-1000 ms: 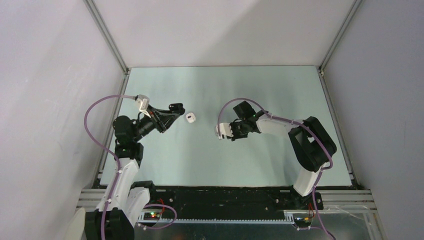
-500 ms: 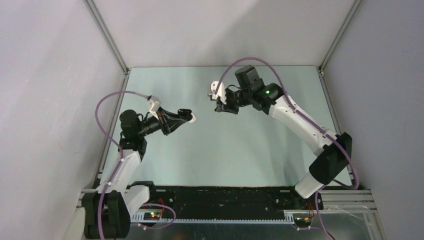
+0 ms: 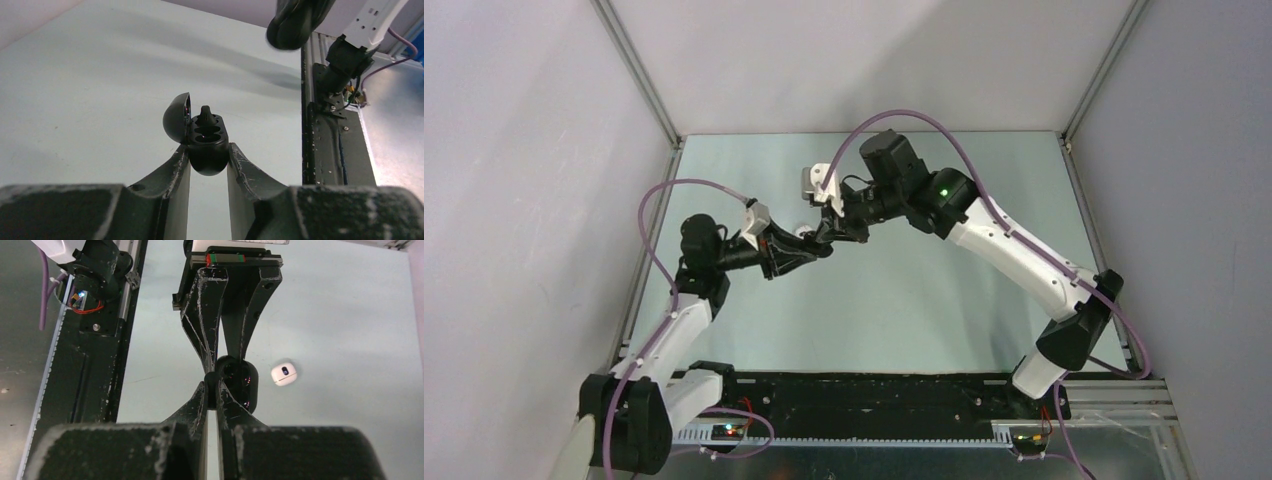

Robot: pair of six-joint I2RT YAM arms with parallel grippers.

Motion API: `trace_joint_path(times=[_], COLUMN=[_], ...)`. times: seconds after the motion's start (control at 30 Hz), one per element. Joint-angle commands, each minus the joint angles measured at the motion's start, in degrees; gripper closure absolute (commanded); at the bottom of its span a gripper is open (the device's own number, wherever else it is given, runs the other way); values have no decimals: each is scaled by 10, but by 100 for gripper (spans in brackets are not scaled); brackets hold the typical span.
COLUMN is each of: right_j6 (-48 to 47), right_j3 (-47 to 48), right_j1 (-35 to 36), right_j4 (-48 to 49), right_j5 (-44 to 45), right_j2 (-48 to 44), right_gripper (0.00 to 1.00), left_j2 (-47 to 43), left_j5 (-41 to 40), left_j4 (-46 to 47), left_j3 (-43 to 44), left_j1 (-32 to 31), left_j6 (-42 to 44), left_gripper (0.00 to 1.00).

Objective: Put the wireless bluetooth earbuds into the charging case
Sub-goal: Insert the left earbud into the left side groove of the charging case.

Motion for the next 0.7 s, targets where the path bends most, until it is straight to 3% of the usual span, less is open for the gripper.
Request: trace_joint_path(times=[0.0, 0.67], right_j6=[21, 33], right_j3=[15, -82], right_j1=[8, 15], right_j4=[0, 78], right_j5=[-7, -31], right_j2=[9, -21], right_gripper=[96, 96], left_j2=[-15, -31], left_j5=[33, 91], left_j4=[22, 21], left_j3=[16, 38], left_j1=[-12, -19], left_j6=[16, -2], left_gripper=[100, 100])
